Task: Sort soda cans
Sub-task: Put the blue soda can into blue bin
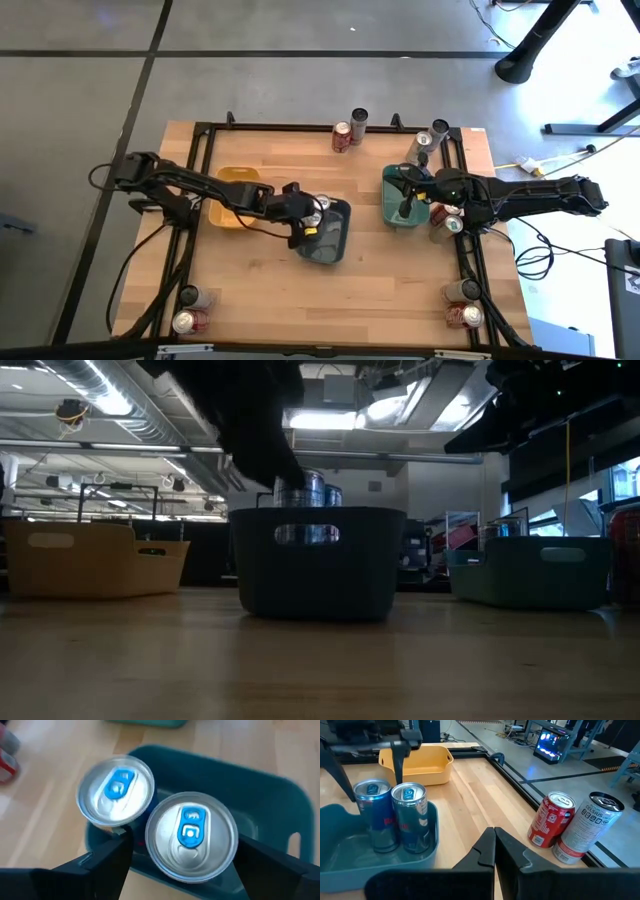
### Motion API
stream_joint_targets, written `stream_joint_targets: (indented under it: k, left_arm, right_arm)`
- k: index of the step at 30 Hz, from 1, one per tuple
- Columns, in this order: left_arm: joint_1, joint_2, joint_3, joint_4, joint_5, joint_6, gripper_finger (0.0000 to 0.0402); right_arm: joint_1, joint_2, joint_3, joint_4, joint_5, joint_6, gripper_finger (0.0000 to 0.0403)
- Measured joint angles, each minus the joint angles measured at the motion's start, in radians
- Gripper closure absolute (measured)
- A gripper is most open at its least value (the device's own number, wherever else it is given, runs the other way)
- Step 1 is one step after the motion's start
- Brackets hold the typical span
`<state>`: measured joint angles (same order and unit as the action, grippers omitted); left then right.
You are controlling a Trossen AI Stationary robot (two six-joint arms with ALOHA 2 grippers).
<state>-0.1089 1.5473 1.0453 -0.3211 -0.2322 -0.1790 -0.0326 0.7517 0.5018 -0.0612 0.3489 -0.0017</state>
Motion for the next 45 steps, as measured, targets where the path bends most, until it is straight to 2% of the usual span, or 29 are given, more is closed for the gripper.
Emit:
stream_joint_targets:
  k: [9,14,17,20,26,30,33,35,40,43,45]
  left_arm:
    - [0.001,-0.116,0.056,-0.063,-0.001,0.068,0.0089]
    - [0.021,-0.199,0.056,-0.073,-0.027,0.081,0.0089]
    - [0.037,-0.226,0.056,-0.071,-0.028,0.107,0.0089]
    - [0.055,-0.228,0.056,-0.068,-0.028,0.136,0.0089]
    - [0.088,-0.203,0.056,-0.052,-0.027,0.200,0.0089]
    - [0.104,-0.199,0.056,-0.037,-0.027,0.233,0.0089]
    - [0.108,-0.196,0.056,-0.035,-0.027,0.249,0.0089]
    - [0.108,-0.196,0.056,-0.034,-0.027,0.257,0.0089]
    - [0.108,-0.196,0.056,-0.036,-0.027,0.251,0.0089]
    - [0.108,-0.196,0.056,-0.037,-0.027,0.246,0.0089]
    - [0.108,-0.196,0.056,-0.036,-0.027,0.246,0.0089]
  right_arm:
    - [0.000,-0.001,0.014,0.000,-0.001,-0.003,0.0397]
    - [0.000,-0.017,0.133,-0.182,0.010,-0.001,0.0375]
    - [0.000,-0.012,0.249,-0.421,0.050,0.051,0.0328]
    - [0.000,0.016,0.364,-0.680,0.043,0.167,0.0260]
    - [0.000,0.136,0.564,-1.197,-0.108,0.491,0.0111]
    - [0.000,0.199,0.622,-1.379,-0.237,0.553,0.0042]
    - [0.000,0.216,0.630,-1.422,-0.235,0.554,0.0012]
    - [0.000,0.222,0.630,-1.412,-0.183,0.559,0.0006]
    - [-0.001,0.246,0.630,-1.285,-0.015,0.649,0.0017]
    - [-0.044,0.276,0.631,-1.212,0.072,0.619,0.0026]
    - [-0.100,0.301,0.631,-1.184,0.091,0.576,0.0032]
